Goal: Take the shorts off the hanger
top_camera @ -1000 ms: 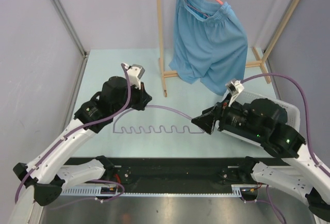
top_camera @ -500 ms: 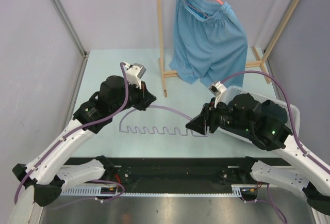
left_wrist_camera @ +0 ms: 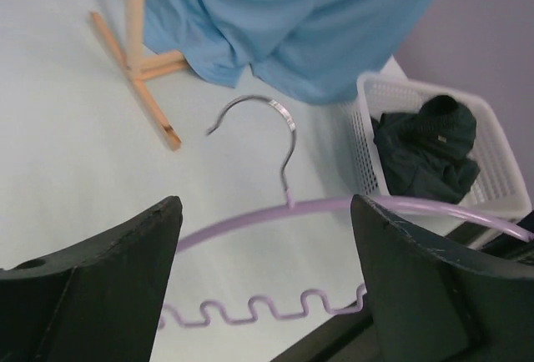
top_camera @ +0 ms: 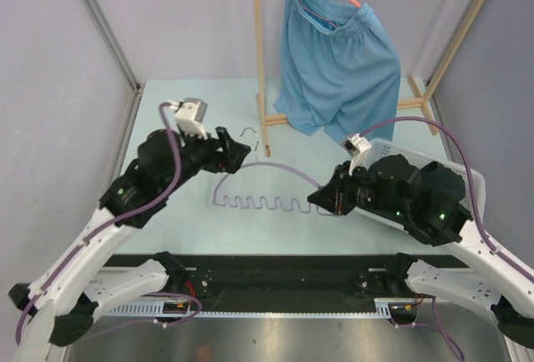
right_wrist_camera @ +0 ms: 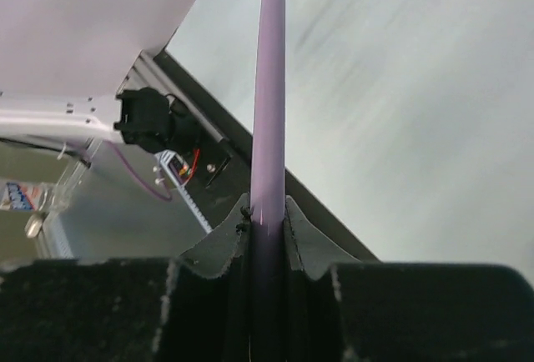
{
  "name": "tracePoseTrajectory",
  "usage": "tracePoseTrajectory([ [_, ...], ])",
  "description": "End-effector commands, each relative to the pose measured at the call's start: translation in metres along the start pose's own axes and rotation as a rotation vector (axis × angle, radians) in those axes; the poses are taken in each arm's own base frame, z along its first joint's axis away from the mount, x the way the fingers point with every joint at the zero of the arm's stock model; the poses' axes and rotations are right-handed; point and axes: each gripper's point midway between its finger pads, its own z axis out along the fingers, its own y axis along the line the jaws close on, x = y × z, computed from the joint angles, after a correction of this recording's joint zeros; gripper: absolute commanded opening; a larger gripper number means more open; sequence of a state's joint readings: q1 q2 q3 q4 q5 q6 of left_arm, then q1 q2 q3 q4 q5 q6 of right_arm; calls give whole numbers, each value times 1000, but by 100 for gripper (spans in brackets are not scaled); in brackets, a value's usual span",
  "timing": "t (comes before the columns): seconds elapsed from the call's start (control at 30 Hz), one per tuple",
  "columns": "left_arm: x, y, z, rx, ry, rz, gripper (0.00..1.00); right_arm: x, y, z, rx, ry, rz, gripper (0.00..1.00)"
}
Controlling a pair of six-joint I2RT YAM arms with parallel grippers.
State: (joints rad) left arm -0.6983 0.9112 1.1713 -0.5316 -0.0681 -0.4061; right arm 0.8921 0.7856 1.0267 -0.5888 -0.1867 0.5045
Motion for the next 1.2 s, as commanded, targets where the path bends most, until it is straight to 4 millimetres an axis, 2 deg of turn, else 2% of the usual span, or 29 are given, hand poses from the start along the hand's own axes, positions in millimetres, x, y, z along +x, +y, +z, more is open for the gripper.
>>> tracePoseTrajectory([
  [0.0, -32, 24, -39, -105, -227, -46, 88, -38, -5, -16, 64, -190, -6, 0],
  [0.1, -30, 33, -54, -114, -283, -64, 89, -54, -16, -22, 133, -278, -10, 0],
  [0.2, -23, 37, -60, -118, -296, -84, 88, -80, -20, -33, 175, -401, -35, 0],
  [0.3, -18, 35, -60, -100, -284, -96, 88, -113, -26, -46, 244, -556, -71, 0],
  [0.33, -15, 33, -59, -87, -272, -96, 88, -123, -35, -50, 304, -605, -77, 0],
  [0.4, -12, 30, -58, -70, -258, -106, 88, -138, -37, -53, 338, -665, -102, 0],
  [0.43, -9, 27, -57, -52, -246, -107, 88, -152, -39, -54, 371, -715, -143, 0],
  [0.5, -6, 24, -55, -34, -232, -112, 87, -175, -34, -59, 381, -805, -173, 0],
  [0.53, -3, 19, -54, -9, -217, -111, 87, -181, -39, -58, 426, -822, -207, 0],
  [0.7, 7, 12, -53, 29, -164, -91, 92, -223, -26, -70, 465, -971, -282, 0],
  [0.83, 14, 15, -52, 24, -139, -66, 99, -243, -21, -60, 488, -1022, -358, 0],
  [0.87, 14, 15, -52, 22, -136, -55, 100, -246, -23, -50, 505, -1011, -390, 0],
  [0.93, 14, 16, -53, 21, -136, -44, 100, -255, -19, -53, 506, -1059, -397, 0],
  [0.97, 13, 16, -54, 20, -140, -36, 100, -257, -20, -47, 514, -1061, -408, 0],
  [1.07, 10, 19, -60, 9, -166, -26, 100, -273, -17, -52, 523, -1130, -427, 0],
  [1.17, 7, 25, -64, -14, -187, -24, 100, -284, -21, -46, 519, -1151, -433, 0],
])
